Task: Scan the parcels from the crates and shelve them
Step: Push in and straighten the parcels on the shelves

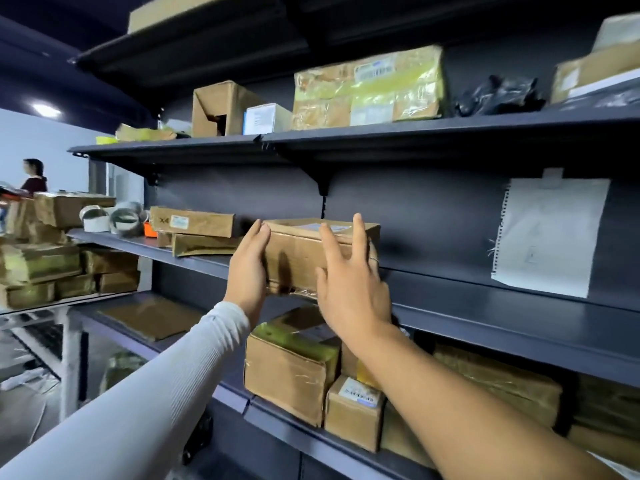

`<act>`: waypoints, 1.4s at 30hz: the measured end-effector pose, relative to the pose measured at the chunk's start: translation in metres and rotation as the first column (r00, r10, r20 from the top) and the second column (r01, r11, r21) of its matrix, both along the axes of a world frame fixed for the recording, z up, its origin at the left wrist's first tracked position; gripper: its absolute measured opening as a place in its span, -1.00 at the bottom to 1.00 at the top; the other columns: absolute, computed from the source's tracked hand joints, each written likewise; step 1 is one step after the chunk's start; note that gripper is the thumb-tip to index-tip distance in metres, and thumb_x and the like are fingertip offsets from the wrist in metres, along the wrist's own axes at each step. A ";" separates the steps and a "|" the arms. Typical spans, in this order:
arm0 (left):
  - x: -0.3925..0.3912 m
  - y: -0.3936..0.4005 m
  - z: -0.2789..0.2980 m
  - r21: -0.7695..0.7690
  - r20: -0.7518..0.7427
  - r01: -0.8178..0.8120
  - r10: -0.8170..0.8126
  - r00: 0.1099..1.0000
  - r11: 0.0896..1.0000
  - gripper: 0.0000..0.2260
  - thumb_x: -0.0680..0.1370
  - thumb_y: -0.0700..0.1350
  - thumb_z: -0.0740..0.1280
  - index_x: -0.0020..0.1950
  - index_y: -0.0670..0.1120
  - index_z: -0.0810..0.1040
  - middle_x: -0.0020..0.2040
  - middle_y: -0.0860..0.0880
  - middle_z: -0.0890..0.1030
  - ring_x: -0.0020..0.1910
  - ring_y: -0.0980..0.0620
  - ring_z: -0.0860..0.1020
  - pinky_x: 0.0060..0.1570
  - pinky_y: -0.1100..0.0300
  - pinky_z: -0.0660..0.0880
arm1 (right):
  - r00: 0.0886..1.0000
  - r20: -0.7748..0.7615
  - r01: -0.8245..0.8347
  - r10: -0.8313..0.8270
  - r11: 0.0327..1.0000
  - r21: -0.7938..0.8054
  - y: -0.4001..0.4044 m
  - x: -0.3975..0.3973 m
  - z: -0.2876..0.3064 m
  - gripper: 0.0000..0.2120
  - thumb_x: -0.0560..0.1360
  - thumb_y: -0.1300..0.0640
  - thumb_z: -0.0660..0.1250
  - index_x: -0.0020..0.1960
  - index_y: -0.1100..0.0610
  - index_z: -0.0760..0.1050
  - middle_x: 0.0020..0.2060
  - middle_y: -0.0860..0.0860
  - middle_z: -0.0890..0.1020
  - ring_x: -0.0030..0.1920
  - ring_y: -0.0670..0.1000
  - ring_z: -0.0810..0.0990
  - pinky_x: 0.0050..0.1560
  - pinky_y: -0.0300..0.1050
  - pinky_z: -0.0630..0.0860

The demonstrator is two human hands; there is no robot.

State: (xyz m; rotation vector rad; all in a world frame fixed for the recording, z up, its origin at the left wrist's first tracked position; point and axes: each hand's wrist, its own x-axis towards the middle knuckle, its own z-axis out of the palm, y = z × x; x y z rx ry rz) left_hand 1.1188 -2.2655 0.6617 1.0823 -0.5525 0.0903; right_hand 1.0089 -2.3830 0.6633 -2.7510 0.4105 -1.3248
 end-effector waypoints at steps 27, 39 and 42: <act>0.134 -0.074 -0.021 0.418 0.619 -0.557 0.223 0.753 0.718 -0.02 0.36 0.25 0.42 0.68 0.24 -0.01 0.69 -0.14 0.02 0.64 -0.20 0.10 0.57 -0.11 0.14 | 0.963 -0.264 -0.089 0.058 0.990 -0.108 -0.077 0.120 0.009 -0.12 0.59 0.31 0.26 0.63 -0.35 -0.08 0.59 -0.20 -0.39 0.64 0.34 -0.23 0.24 0.22 0.57; 0.155 -0.086 -0.018 0.517 0.608 -0.544 0.164 0.777 0.661 0.03 0.35 0.21 0.35 0.67 0.26 -0.21 0.71 -0.04 -0.17 0.66 -0.18 0.08 0.56 -0.01 0.18 | 0.923 -0.364 -0.129 0.127 0.991 0.018 -0.091 0.143 0.009 -0.10 0.54 0.24 0.27 0.68 -0.24 -0.11 0.51 -0.27 -0.53 0.63 0.28 -0.36 0.48 0.21 0.39; 0.154 -0.087 -0.020 0.540 0.622 -0.569 0.162 0.766 0.620 0.04 0.34 0.22 0.33 0.64 0.30 -0.30 0.70 0.04 -0.26 0.65 -0.16 0.13 0.51 -0.06 0.30 | 0.923 -0.355 -0.136 0.145 0.989 0.051 -0.092 0.145 0.008 -0.10 0.53 0.23 0.27 0.68 -0.24 -0.11 0.50 -0.28 -0.56 0.63 0.24 -0.38 0.51 0.19 0.34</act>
